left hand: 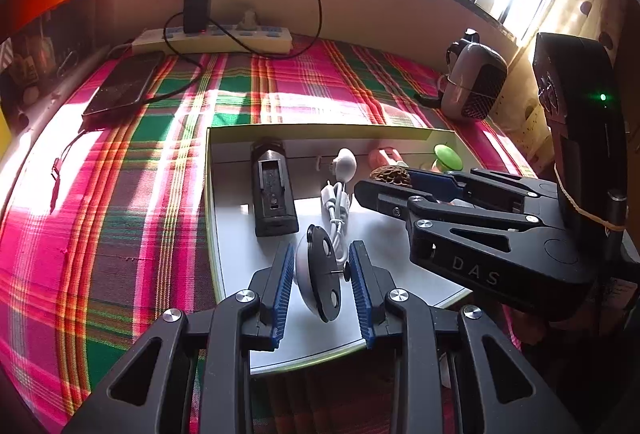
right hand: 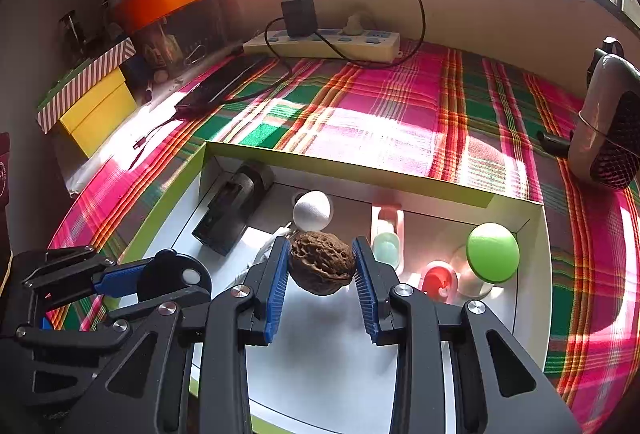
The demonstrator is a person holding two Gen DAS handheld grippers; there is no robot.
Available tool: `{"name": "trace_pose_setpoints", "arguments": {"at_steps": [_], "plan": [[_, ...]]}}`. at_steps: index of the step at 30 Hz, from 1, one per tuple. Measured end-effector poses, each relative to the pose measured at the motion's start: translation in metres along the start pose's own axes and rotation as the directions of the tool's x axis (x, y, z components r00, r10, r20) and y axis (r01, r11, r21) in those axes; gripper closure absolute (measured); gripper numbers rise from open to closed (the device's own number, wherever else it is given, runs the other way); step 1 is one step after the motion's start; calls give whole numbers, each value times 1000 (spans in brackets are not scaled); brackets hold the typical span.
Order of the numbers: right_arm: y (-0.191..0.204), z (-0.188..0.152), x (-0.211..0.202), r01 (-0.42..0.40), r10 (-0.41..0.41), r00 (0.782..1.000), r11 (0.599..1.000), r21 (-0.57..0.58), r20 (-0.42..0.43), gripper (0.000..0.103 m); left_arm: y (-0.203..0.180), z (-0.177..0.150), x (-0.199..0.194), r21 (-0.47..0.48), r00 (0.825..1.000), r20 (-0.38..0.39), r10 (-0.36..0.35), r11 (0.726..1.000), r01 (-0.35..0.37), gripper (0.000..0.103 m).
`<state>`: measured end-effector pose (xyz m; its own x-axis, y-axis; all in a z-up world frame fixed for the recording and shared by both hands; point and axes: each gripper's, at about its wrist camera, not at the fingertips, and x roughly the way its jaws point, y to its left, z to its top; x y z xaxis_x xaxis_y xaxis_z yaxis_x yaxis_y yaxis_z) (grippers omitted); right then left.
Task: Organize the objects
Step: 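Carry the white dome object and walnut over the box with both grippers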
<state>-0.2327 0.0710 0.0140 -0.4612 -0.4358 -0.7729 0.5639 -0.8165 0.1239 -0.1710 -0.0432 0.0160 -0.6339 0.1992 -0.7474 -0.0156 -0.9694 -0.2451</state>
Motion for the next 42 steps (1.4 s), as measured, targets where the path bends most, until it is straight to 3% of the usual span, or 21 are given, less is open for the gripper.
{"name": "trace_pose_setpoints", "arguments": {"at_steps": [17,42], "plan": [[3,1,16,41,-41,999,999,-20,-16,69,-6,7,9,34,999,-1,49,998,-49,77],[5,2,18,69,-70,997,997,-37,-19,69,-5,10,11,34,998,-6,60,998,-60,76]]}}
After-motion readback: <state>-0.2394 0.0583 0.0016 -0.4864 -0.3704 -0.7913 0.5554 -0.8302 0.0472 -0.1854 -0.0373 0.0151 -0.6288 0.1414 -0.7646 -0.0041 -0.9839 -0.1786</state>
